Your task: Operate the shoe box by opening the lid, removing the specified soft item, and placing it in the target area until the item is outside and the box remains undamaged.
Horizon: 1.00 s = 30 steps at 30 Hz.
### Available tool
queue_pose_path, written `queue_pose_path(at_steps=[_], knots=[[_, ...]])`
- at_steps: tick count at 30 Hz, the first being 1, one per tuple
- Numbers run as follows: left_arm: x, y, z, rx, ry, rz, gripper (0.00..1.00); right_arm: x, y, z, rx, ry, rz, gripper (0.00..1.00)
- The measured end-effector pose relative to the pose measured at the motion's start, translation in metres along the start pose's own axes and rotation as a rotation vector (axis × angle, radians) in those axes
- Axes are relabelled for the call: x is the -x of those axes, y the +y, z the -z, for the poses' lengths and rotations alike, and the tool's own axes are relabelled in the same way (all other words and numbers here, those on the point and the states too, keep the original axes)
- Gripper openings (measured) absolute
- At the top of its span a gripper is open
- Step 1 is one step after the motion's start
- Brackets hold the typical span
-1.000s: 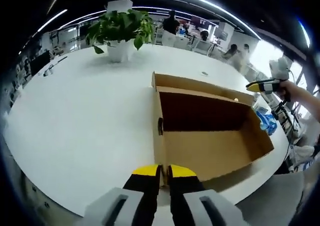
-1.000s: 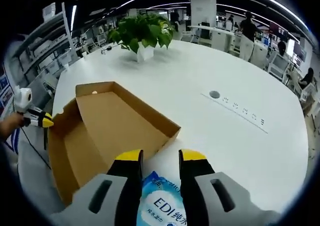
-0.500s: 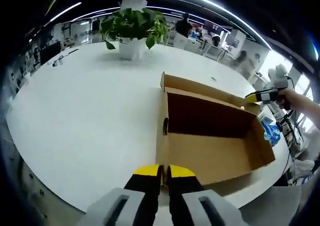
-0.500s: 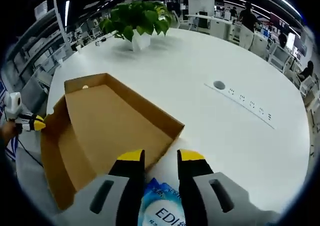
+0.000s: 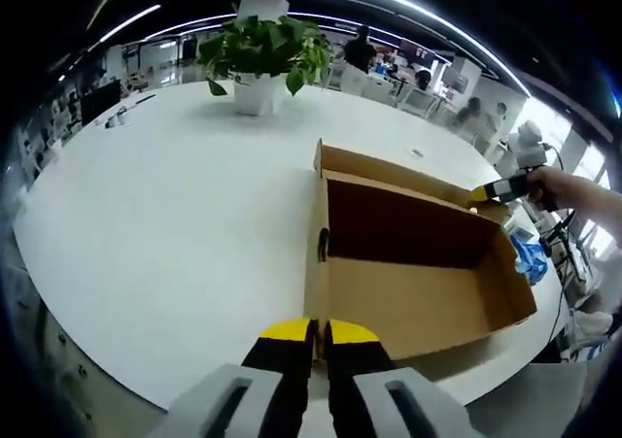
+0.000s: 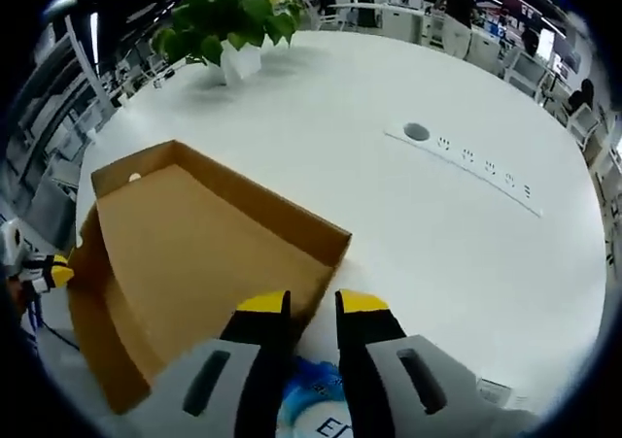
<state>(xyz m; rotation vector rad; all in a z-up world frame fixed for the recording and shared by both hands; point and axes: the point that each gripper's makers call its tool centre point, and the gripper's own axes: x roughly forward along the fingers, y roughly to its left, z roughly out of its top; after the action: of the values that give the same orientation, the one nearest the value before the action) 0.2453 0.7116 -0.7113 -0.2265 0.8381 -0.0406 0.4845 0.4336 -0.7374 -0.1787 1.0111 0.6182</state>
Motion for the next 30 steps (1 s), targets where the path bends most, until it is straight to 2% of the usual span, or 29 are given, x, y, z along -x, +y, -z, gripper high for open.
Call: queue_pose_path(at_steps=[3,10,14,24,30], knots=[[0.0,0.0,0.0,-0.004,0.001,0.001,0.04,-0.003,0.0,0.002,-0.046,0.014,0.004,0.12],[0.0,0.001,0.0,-0.001,0.004,0.002,0.04,-0.006,-0.001,0.002,-0.06,0.026,0.016,0.06],[0.0,0.0,0.0,0.002,0.003,0.0,0.04,-0.001,0.001,0.0,-0.032,0.012,0.028,0.05],[0.0,0.0,0.0,-0.002,0.001,-0.004,0.04,0.015,0.002,-0.006,-0.059,-0.029,0.041,0.03],[0.0,-0.001,0.001,0.01,-0.004,0.001,0.04,0.028,0.006,-0.014,-0.053,-0.075,0.045,0.03]])
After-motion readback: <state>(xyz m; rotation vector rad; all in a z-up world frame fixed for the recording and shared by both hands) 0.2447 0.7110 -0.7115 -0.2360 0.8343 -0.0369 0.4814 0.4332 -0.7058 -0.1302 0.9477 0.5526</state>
